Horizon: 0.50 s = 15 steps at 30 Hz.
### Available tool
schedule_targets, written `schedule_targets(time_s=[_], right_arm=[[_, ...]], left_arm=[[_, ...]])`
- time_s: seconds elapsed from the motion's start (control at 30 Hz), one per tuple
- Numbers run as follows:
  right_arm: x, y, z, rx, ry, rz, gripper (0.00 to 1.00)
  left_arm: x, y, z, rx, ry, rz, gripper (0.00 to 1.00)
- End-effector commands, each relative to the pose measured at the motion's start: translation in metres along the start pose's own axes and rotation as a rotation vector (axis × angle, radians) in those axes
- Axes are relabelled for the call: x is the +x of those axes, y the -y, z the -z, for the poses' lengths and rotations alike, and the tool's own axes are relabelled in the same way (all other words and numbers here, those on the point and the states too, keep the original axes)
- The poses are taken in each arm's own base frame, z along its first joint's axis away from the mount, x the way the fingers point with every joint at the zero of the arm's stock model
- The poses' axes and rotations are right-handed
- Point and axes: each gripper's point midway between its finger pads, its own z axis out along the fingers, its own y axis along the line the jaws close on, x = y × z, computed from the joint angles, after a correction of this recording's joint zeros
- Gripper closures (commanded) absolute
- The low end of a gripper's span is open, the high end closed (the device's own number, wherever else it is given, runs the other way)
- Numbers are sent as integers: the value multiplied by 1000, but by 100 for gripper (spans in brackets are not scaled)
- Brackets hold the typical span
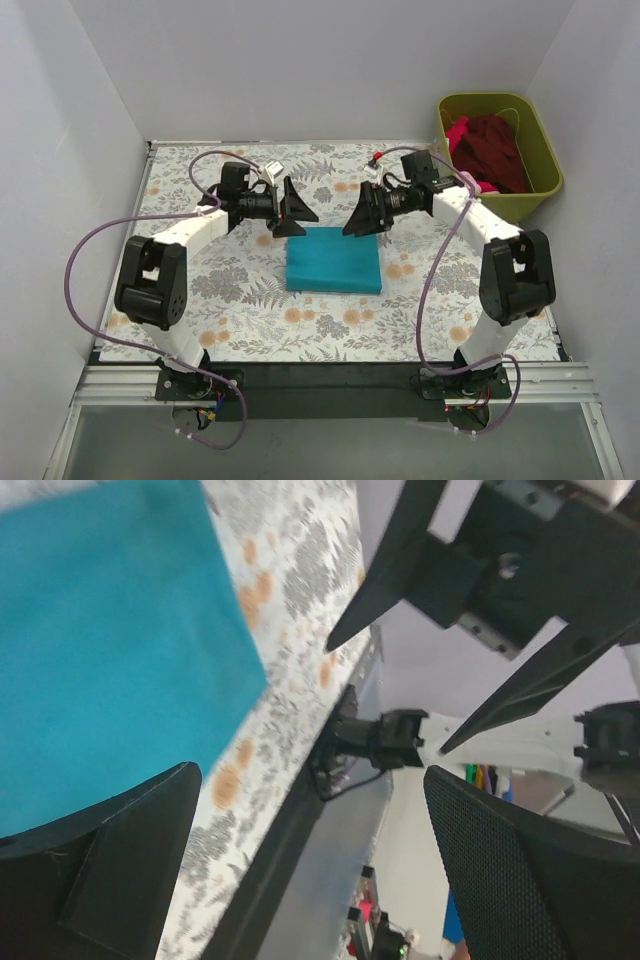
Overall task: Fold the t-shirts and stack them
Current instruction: Fold the tshirt
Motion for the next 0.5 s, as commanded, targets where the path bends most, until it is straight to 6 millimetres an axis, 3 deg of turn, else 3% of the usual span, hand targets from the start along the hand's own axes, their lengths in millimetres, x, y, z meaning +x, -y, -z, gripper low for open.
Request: schedule_targets(time_s=[0.0, 0.1, 0.13, 0.23, 0.37, 0.47], right_arm=[[44, -26, -18, -106, -62, -97, 2], [82, -25, -33, -147, -133, -160, 2], [88, -25, -37, -155, -149, -174, 2], [97, -8, -46, -150, -176, -216, 2], [105, 21, -55, -139, -204, -285, 4], [117, 46, -60, -114, -225, -336, 5]], left_arm=[[42, 23, 2, 54, -99, 96, 6], [80, 19, -4, 47, -166, 135, 6], [92, 15, -7, 39, -189, 142, 7], [104, -2, -12, 10, -206, 194, 9], [118, -57, -17, -103, -198, 321, 10], [124, -86, -14, -162, -179, 374, 10]])
